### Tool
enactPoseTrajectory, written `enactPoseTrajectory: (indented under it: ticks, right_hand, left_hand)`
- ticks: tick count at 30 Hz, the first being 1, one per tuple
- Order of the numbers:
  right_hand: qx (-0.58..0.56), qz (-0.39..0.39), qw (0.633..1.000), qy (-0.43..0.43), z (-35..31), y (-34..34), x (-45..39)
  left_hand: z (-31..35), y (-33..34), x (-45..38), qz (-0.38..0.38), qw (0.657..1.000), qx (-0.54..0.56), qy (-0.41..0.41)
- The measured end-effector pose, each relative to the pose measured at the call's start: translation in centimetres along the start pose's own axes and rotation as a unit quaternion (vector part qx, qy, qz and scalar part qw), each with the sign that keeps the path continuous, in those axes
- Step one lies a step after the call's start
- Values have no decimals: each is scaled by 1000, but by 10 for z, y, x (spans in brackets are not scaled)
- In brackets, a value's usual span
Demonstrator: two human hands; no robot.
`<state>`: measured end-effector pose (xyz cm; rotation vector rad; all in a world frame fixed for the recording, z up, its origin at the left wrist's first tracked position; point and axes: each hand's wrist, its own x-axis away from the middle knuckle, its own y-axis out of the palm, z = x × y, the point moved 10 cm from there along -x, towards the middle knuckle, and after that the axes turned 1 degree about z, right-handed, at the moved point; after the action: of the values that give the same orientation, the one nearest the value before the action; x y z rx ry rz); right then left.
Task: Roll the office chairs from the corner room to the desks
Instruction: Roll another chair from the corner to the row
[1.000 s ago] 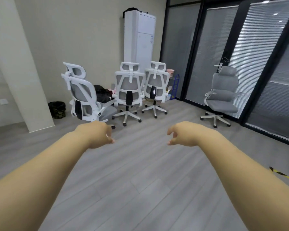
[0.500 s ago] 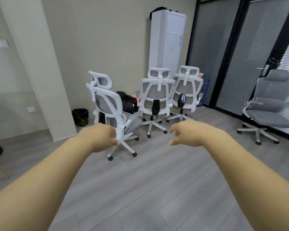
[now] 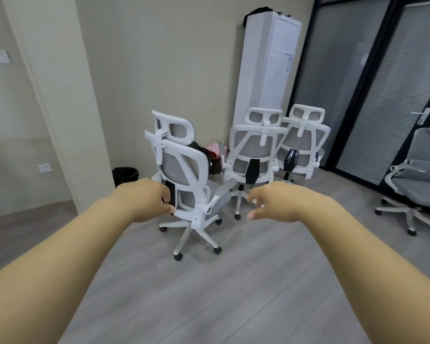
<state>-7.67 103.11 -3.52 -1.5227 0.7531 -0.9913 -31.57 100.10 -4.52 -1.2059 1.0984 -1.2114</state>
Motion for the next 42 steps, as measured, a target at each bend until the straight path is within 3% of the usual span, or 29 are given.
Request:
enactPoseTrajectory:
  ticks: [10,25,35,42]
  right_hand:
    - [-29,-17,999,35,-55,-12,-148]
    - [-24,-40,999,23,-55,-19,-458]
    - [-32,13,999,26,-73,-13,-621]
    - [-42,98,990,87,-70,-9,-680]
  left_hand:
    - [-114,-1,-128,-14,999,5,31]
    - [-249,21,-397,-49,998,27,-3]
    - [-323,53,-532,-55,996,61,-21]
    - [-343,67,-621,8,991,99,84]
